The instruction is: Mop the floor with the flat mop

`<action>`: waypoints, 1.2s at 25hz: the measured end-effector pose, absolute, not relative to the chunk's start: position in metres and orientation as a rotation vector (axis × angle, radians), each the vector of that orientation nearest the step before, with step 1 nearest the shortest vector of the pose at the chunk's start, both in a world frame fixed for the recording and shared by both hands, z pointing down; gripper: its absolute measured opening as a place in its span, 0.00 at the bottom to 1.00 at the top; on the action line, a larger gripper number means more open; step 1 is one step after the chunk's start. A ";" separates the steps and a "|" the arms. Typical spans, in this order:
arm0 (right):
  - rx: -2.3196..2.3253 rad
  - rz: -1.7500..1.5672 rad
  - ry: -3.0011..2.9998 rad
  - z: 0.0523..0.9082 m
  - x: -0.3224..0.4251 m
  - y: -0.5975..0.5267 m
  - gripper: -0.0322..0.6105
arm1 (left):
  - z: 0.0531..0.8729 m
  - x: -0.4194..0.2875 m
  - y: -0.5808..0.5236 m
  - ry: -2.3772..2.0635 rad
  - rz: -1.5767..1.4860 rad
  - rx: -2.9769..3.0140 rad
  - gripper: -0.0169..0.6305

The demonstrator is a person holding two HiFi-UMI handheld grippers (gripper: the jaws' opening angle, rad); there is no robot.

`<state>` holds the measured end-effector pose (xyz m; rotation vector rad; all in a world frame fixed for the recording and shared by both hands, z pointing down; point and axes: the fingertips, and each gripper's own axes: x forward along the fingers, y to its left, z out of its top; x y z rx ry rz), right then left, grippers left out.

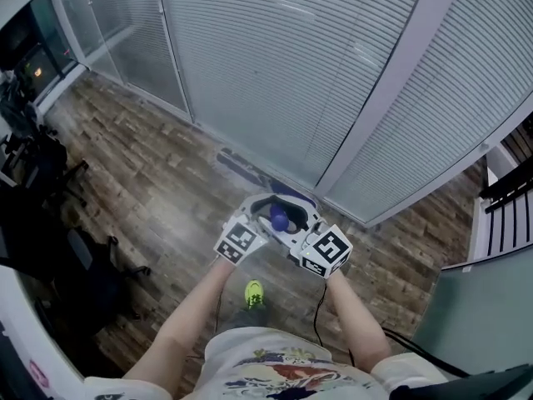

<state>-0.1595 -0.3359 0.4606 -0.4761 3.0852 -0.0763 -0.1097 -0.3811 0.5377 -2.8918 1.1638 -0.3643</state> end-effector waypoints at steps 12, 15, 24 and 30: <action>-0.465 -0.075 3.102 0.455 -0.160 -0.332 0.34 | 0.536 -0.107 -0.378 1.068 -0.505 -2.901 0.24; -0.472 -0.116 3.119 0.465 -0.152 -0.309 0.34 | 0.545 -0.098 -0.356 1.111 -0.547 -2.903 0.24; -0.465 -0.205 3.112 0.482 -0.067 -0.215 0.35 | 0.561 -0.016 -0.265 1.160 -0.604 -2.891 0.24; -0.429 -0.223 3.101 0.480 0.013 -0.123 0.35 | 0.559 0.060 -0.175 1.244 -0.543 -2.882 0.25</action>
